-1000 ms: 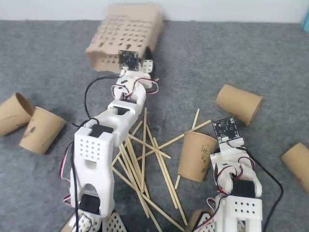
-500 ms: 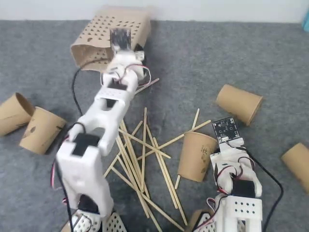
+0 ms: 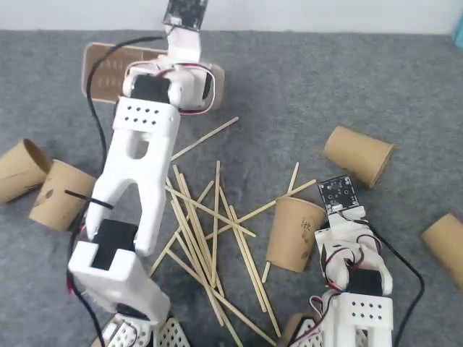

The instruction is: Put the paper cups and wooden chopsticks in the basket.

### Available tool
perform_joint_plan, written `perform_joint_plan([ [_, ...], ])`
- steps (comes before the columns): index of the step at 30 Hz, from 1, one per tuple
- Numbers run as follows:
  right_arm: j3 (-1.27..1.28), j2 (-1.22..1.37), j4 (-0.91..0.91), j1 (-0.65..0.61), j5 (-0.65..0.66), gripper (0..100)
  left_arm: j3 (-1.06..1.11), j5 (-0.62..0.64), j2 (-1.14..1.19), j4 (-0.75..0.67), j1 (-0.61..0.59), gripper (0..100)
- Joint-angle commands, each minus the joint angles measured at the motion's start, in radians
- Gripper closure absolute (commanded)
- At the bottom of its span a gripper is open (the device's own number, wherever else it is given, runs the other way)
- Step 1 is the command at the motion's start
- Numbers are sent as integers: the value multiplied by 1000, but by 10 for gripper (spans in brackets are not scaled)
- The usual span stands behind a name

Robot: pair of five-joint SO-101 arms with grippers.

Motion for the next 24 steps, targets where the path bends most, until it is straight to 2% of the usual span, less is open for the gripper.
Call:
perform_joint_plan([
  [1, -8, -13, 7, 15, 12, 991, -162, -61, -92, 123, 17, 988],
  [9, -8, -13, 7, 15, 12, 991, -206, -64, -87, 195, 52, 988],
  [14, -8, -13, 7, 15, 12, 991, -263, -66, 15, 233, 44, 987],
  [20, -8, -13, 7, 15, 12, 991, -487, -66, 233, 310, 12, 986],
  [24, -8, -13, 7, 15, 12, 991, -696, -68, 367, 419, 3, 895],
])
